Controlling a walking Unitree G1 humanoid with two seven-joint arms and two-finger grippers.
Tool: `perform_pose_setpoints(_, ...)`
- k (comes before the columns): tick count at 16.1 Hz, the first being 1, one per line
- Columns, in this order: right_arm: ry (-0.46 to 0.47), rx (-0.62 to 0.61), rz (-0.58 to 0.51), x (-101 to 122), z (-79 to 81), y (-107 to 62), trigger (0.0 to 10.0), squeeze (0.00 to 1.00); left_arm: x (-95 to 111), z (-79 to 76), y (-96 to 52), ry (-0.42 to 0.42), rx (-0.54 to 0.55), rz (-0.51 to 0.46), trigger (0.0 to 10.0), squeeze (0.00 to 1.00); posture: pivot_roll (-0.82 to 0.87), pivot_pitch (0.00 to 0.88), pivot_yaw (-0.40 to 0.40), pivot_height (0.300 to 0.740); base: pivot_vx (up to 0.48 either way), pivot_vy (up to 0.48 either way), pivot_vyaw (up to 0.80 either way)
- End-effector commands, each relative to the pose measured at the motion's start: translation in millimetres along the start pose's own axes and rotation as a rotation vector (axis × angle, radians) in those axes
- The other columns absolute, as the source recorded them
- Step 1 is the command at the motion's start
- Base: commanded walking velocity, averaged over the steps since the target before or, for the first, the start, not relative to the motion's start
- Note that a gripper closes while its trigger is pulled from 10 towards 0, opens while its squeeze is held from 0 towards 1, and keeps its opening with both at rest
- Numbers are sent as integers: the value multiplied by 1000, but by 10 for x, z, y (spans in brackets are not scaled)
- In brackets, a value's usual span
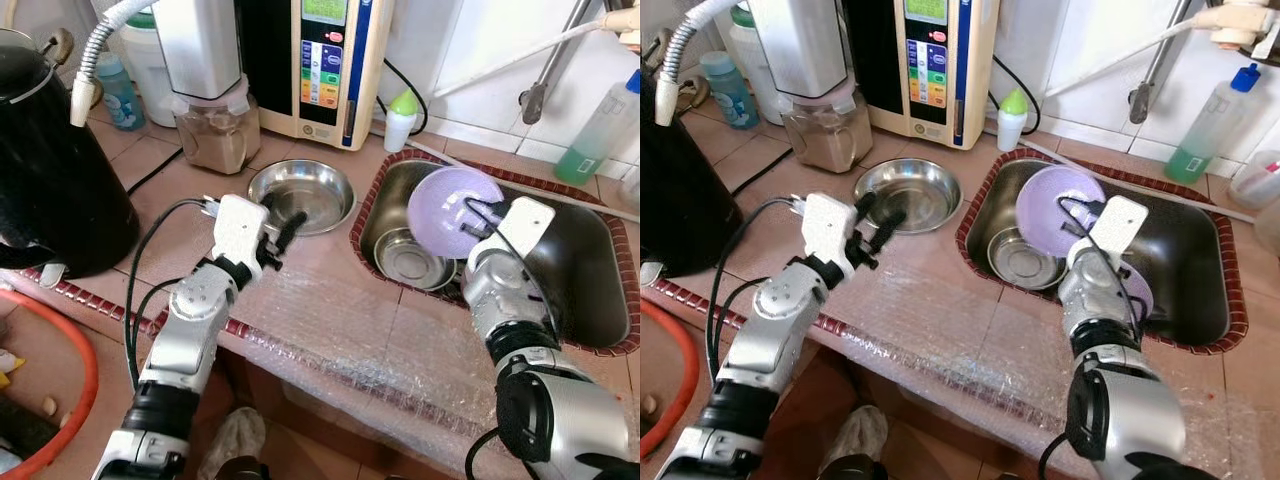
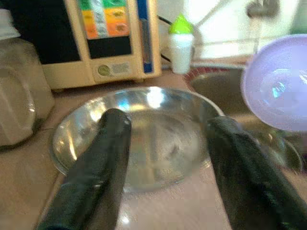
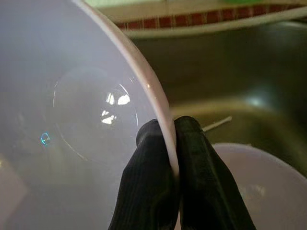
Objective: Kitchen organization
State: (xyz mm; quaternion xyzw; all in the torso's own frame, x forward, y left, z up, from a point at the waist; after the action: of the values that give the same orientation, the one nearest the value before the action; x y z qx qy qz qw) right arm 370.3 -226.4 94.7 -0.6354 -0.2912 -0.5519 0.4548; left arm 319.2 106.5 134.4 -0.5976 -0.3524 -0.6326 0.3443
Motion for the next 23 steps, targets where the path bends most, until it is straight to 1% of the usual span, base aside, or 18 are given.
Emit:
perform_pose_setpoints(1,-31,-12,42,-72,0,-6,10000,0,-42,-83,-18,24,-48,38,10000,1000,100,0,-44,740,0,0,0)
perform_pose_setpoints(2,-33,-12,64,-119,-1,-13,10000,0,-71,-113,-32,31,-65,55,10000,1000,101,0,-46,740,0,0,0)
perform_pose_setpoints(3,-60,5,69,-152,14,-22,10000,1000,-92,-119,-45,50,-57,65,10000,1000,102,0,-49,740,0,0,0)
perform_pose_setpoints(4,-85,26,57,-165,36,-34,10000,1000,-103,-149,-52,44,-70,69,10000,1000,100,0,-48,740,0,0,0)
perform_pose_setpoints(6,-68,35,88,-253,63,-62,10000,1000,-106,-263,-67,9,-165,82,10000,1000,96,0,-49,740,0,0,0)
perform_pose_setpoints(8,-63,41,103,-302,89,-83,10000,1000,-138,-280,-86,4,-203,117,10000,1000,92,0,-33,740,0,0,0)
perform_pose_setpoints(9,-60,58,95,-311,127,-98,10000,1000,-169,-291,-100,13,-262,163,10000,1000,83,0,-13,740,0,0,0)
perform_pose_setpoints(12,-51,68,91,-333,146,-116,10000,1000,-180,-290,-88,35,-318,194,10000,1000,70,0,10,740,0,0,0)
perform_pose_setpoints(14,-78,91,96,-375,144,-131,10000,1000,-147,-258,-42,51,-301,182,10000,1000,66,0,14,740,0,0,0)
perform_pose_setpoints(15,-122,146,164,-478,192,-158,10000,1000,-119,-227,-20,56,-281,172,10000,1000,63,0,14,740,0,0,0)
perform_pose_setpoints(16,-125,170,221,-554,215,-180,10000,1000,-100,-202,-6,64,-259,165,10000,1000,62,0,14,740,0,0,0)
perform_pose_setpoints(17,-89,165,257,-591,210,-189,10000,1000,-97,-166,7,69,-231,167,10000,1000,62,0,13,740,0,0,0)
perform_pose_setpoints(18,-37,190,270,-579,230,-186,10000,1000,-94,-136,16,81,-211,164,10000,1000,62,0,8,740,0,0,0)
perform_pose_setpoints(19,-27,196,267,-568,236,-184,10000,1000,-93,-132,17,81,-208,163,10000,1000,62,0,8,740,0,0,0)
perform_pose_setpoints(20,181,283,133,-301,349,-149,10000,1000,-78,-72,30,72,-165,154,10000,1000,64,0,2,740,0,0,0)
perform_pose_setpoints(21,162,284,102,-248,334,-136,10000,1000,-76,-49,35,77,-154,153,10000,1000,64,0,2,740,0,0,0)
perform_pose_setpoints(22,115,270,92,-226,295,-119,10000,1000,-70,11,50,84,-109,150,10000,1000,62,0,1,740,0,0,0)
perform_pose_setpoints(23,113,269,61,-183,287,-114,10000,1000,-59,60,61,90,-67,144,10000,1000,64,0,-2,740,0,0,0)
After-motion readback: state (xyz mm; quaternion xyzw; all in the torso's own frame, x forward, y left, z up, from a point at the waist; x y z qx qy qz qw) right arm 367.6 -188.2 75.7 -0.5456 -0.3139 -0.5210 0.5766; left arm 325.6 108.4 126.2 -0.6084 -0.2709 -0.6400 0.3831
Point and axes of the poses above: a point about 5 cm out from each wrist's last joint towards the gripper, its own y axis pointing out of the wrist towards the gripper, its own x axis along the axis of the wrist's last joint, z = x × y, the point moved 1 cm from there along y, pointing out of the wrist towards the gripper, and after that the axes turned 6 degrees about -y, right-handed, at the moved point
